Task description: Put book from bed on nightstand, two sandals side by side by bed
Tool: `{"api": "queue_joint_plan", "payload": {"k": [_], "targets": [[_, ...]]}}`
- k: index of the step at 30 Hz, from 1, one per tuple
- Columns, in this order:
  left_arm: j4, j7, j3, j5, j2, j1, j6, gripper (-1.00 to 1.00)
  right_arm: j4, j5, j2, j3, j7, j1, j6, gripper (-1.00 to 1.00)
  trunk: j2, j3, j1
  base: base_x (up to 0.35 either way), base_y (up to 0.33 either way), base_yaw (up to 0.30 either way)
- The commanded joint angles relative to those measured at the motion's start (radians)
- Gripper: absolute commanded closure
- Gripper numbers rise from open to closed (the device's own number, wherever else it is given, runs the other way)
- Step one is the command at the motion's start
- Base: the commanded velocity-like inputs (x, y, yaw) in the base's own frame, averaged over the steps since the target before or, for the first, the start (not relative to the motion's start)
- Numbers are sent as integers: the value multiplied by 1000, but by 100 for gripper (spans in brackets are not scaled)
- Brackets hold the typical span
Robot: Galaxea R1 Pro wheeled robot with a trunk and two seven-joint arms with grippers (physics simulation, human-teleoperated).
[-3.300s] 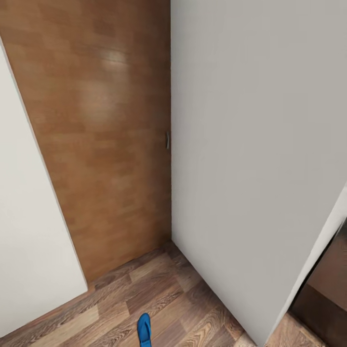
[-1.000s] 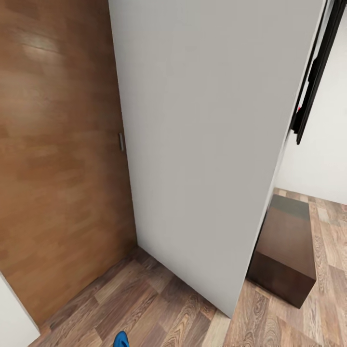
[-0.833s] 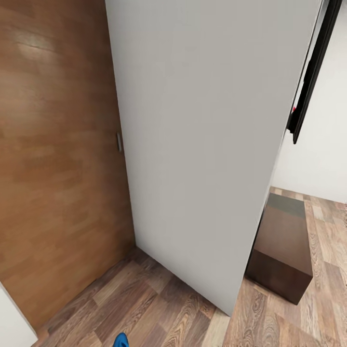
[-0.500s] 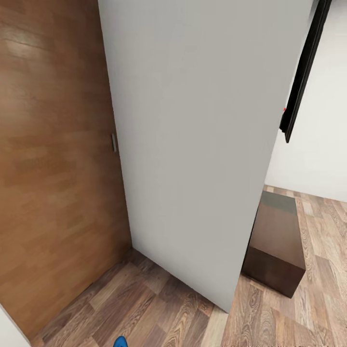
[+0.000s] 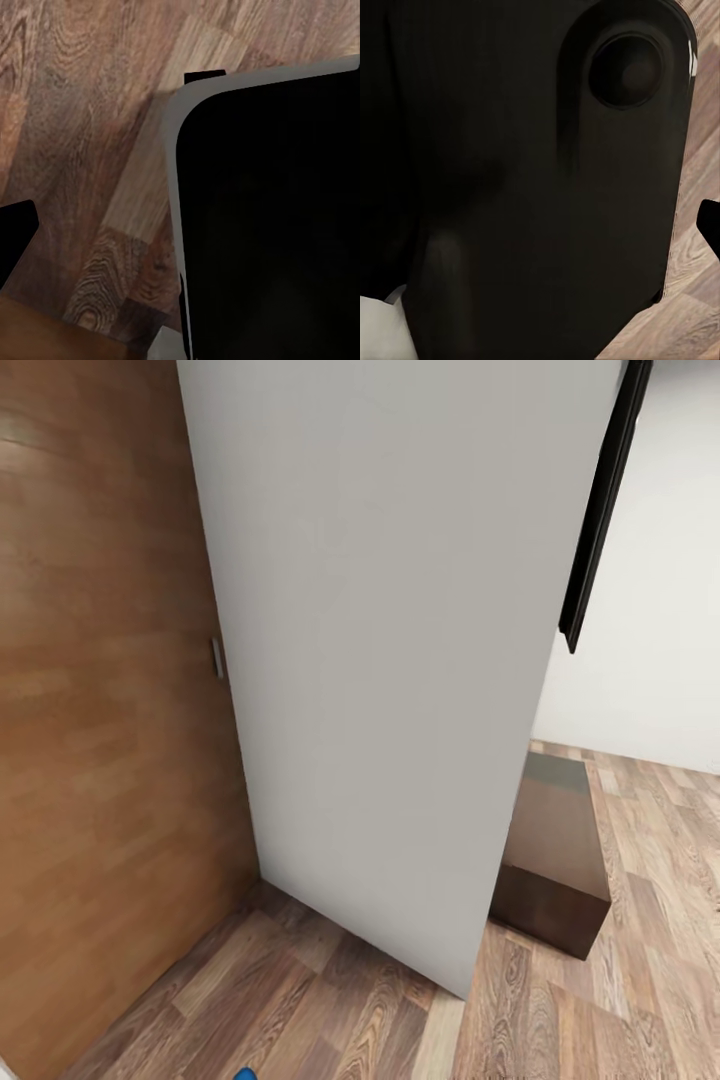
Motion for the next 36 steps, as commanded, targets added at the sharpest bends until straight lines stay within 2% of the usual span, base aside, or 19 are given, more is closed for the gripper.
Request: {"api": "queue_joint_plan", "payload": {"k": [1, 11, 29, 32, 36], "targets": [[-2, -1, -2, -5, 0, 1, -1, -100, 1, 1, 0, -3, 0, 0, -2, -100, 0, -1, 0, 0, 102, -148], [-2, 0, -2, -5, 0, 1, -1, -100, 0, 1, 0, 2, -1, -1, -1, -100, 0, -1, 0, 0, 54, -110], [-5, 1, -2, -5, 0, 1, -1, -100, -1, 13, -4, 16, 3, -1, -3, -100, 0, -1, 0, 0, 4, -10], [12, -16, -18, -22, -17, -17, 16, -100, -18, -4, -21, 33, 20, 16, 14, -100, 0, -1, 0, 0, 0, 0], [14, -38, -18, -45, -38, -39, 38, -100, -40, -26, -44, 53, 42, 39, 37, -100, 0, -1, 0, 0, 0, 0]]}}
